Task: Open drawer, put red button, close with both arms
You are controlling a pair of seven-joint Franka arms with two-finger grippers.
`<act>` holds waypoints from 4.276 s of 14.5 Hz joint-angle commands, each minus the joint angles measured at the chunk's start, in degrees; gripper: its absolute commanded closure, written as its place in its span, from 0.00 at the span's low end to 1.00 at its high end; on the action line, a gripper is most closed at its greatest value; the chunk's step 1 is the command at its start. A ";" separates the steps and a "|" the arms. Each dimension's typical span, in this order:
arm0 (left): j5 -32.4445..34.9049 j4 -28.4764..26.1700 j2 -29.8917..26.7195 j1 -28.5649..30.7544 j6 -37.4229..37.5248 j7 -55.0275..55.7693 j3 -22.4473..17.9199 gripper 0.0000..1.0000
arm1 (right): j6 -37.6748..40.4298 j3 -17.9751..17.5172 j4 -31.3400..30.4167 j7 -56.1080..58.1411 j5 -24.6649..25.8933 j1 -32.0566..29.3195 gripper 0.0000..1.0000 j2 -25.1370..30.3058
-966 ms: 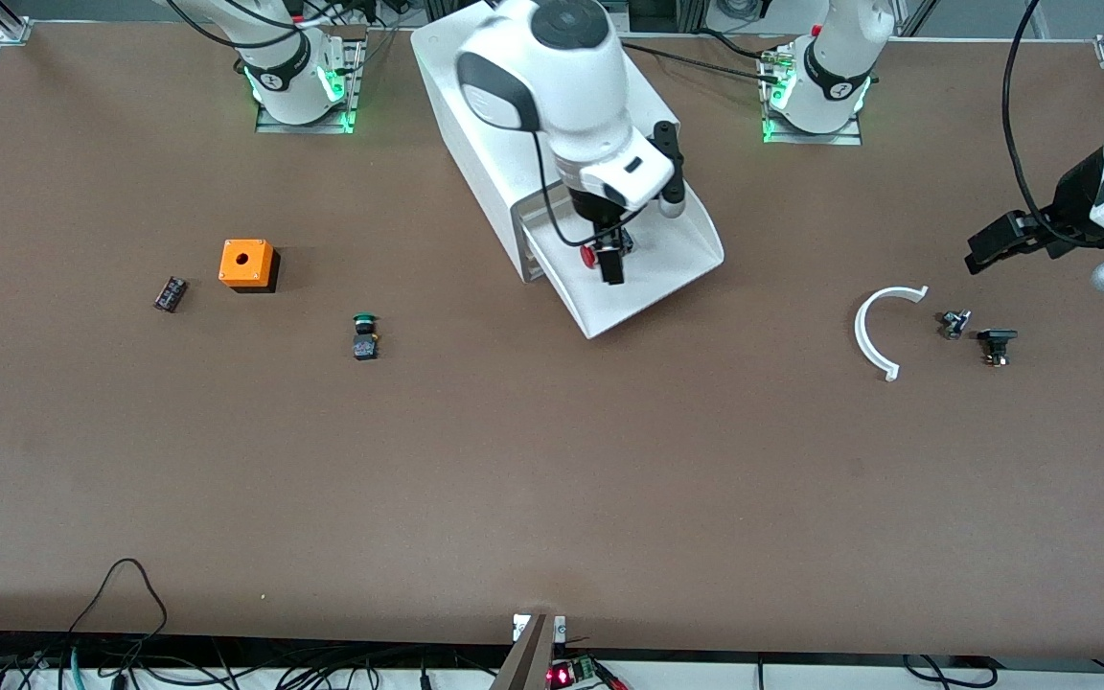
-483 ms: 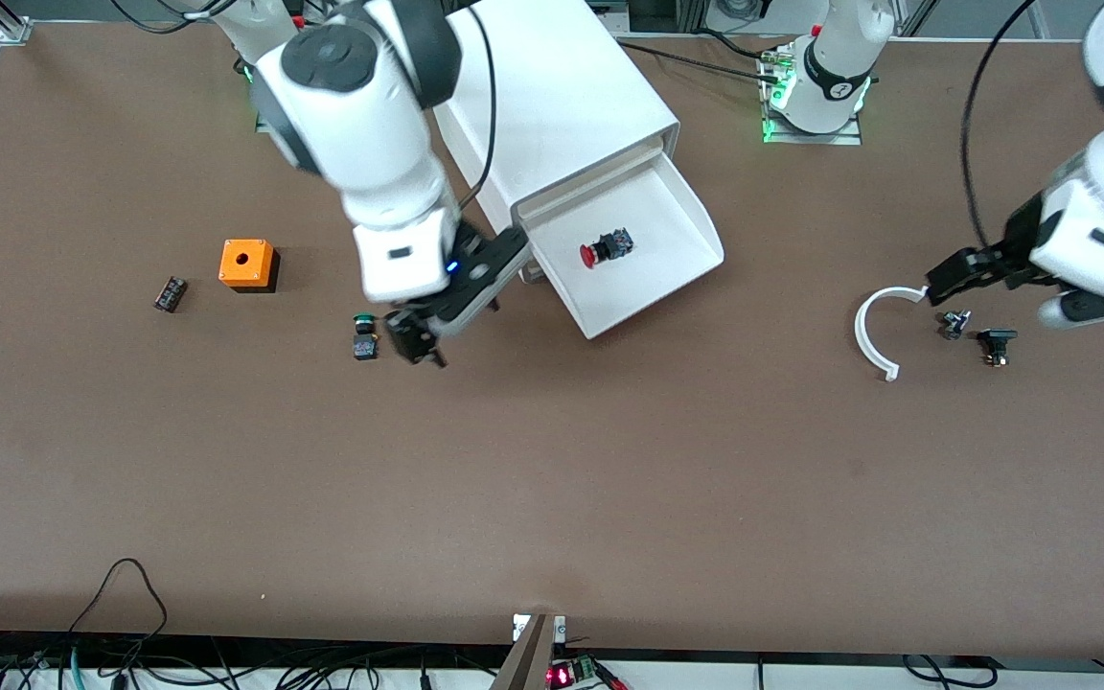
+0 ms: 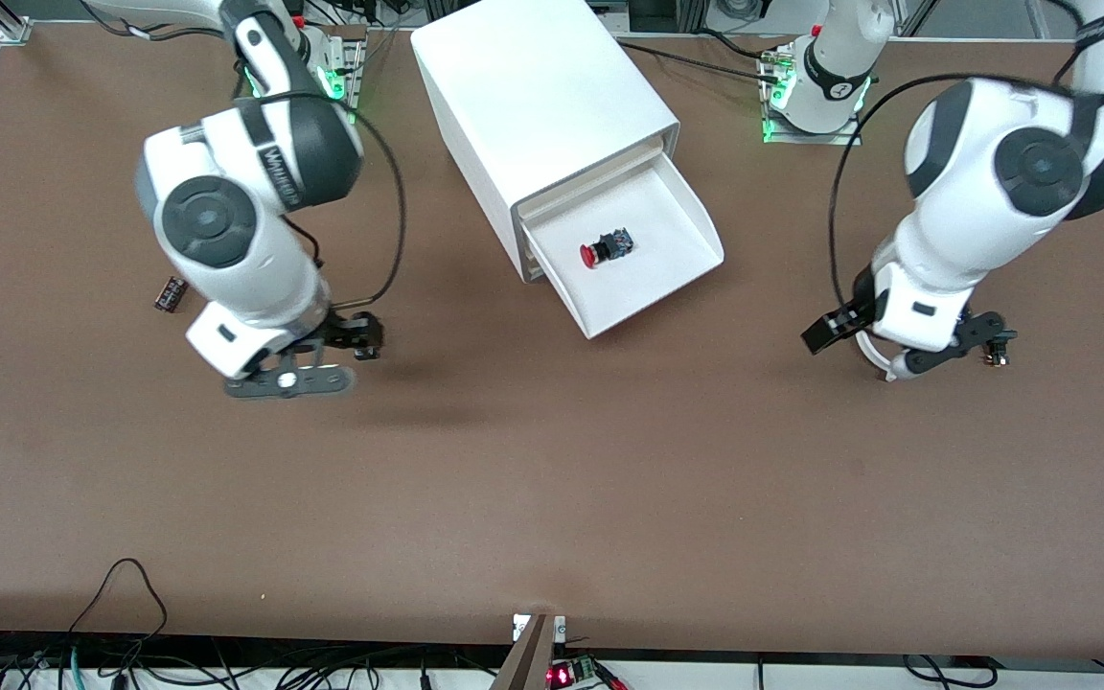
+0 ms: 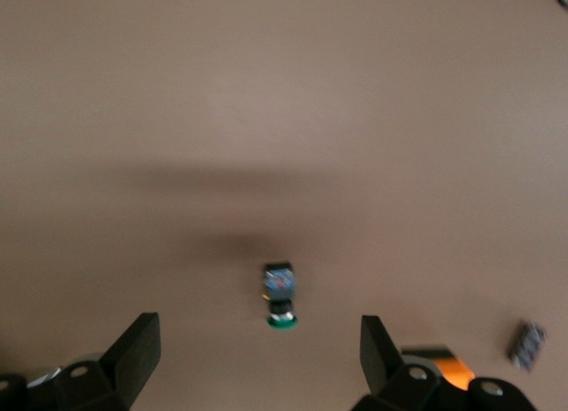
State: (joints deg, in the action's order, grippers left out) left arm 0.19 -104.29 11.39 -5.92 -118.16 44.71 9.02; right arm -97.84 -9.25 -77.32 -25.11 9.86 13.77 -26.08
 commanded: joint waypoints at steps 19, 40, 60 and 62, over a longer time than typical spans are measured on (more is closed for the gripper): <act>1.31 -12.25 5.92 -8.76 -19.38 25.42 5.13 0.00 | -2.97 12.68 -26.82 25.20 -7.40 -14.47 0.00 30.12; 1.22 -17.53 5.92 -10.96 -18.33 24.72 21.12 0.00 | -1.92 12.68 -24.20 25.28 -7.40 -14.56 0.00 28.72; 1.92 1.61 -6.20 -2.43 6.68 14.37 6.81 0.00 | 0.10 12.51 -22.44 25.55 -7.40 -14.29 0.00 28.28; 1.92 5.05 -6.64 -2.43 11.97 10.50 3.65 0.00 | 0.19 12.51 -22.44 25.46 -7.40 -14.29 0.00 28.28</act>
State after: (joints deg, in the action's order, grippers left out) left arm 0.23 -103.26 4.76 -7.90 -111.56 59.33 15.38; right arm -98.97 3.22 -101.23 0.57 3.44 -0.57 2.74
